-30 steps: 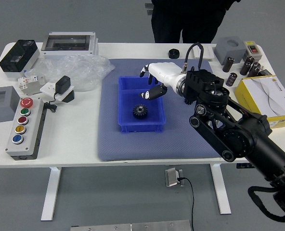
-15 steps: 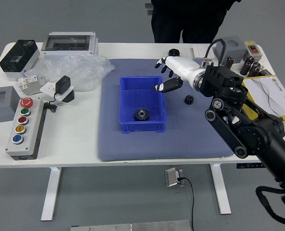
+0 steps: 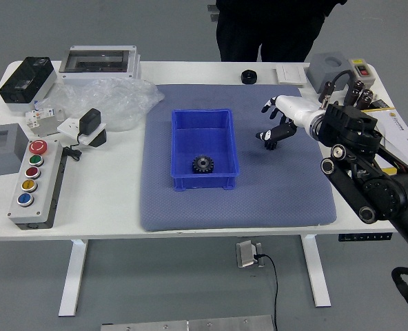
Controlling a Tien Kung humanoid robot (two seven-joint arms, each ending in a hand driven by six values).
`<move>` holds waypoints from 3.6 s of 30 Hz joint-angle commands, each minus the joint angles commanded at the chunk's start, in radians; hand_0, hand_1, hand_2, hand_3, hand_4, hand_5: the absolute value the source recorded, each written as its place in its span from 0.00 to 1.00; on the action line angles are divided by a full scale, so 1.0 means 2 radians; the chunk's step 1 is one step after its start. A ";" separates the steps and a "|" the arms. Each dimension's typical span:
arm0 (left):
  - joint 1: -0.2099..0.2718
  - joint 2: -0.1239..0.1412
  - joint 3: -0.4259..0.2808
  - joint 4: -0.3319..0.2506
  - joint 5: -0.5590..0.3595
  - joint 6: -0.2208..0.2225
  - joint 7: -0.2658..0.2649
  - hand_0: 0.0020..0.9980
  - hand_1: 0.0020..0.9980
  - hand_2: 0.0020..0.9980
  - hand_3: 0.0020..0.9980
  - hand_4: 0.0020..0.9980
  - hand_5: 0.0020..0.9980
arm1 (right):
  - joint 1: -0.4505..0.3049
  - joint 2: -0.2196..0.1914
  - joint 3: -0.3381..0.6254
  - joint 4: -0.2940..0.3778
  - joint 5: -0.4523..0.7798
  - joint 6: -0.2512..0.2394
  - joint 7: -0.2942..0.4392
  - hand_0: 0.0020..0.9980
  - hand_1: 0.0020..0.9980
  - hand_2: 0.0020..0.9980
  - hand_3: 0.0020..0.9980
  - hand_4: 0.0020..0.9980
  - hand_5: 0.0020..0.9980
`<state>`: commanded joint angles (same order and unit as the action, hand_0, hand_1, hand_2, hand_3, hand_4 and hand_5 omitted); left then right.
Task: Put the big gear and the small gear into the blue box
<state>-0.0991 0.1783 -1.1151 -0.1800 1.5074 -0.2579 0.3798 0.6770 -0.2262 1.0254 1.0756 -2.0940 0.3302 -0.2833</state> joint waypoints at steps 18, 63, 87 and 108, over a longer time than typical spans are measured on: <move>-0.001 -0.002 0.002 0.000 -0.001 -0.001 0.000 0.85 0.83 0.83 0.83 0.75 0.39 | 0.043 0.024 -0.049 -0.097 -0.015 -0.026 0.023 0.63 0.59 0.69 0.68 0.72 0.32; -0.002 -0.006 0.004 0.000 0.001 -0.002 0.000 0.85 0.83 0.83 0.83 0.75 0.39 | 0.058 0.058 -0.062 -0.211 -0.046 -0.082 0.050 0.59 0.52 0.62 0.64 0.61 0.24; -0.003 -0.005 0.002 0.000 0.000 -0.001 0.001 0.85 0.83 0.83 0.83 0.75 0.39 | 0.056 0.062 -0.060 -0.204 -0.062 -0.099 0.035 0.50 0.41 0.49 0.57 0.59 0.17; -0.002 -0.004 0.001 0.000 -0.001 -0.001 0.001 0.85 0.83 0.83 0.83 0.75 0.39 | 0.055 0.050 -0.050 -0.188 -0.061 -0.097 0.030 0.51 0.40 0.46 0.54 0.60 0.13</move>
<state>-0.1022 0.1708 -1.1121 -0.1800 1.5050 -0.2605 0.3825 0.7864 -0.1256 0.9260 0.6992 -2.2163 0.1358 -0.2234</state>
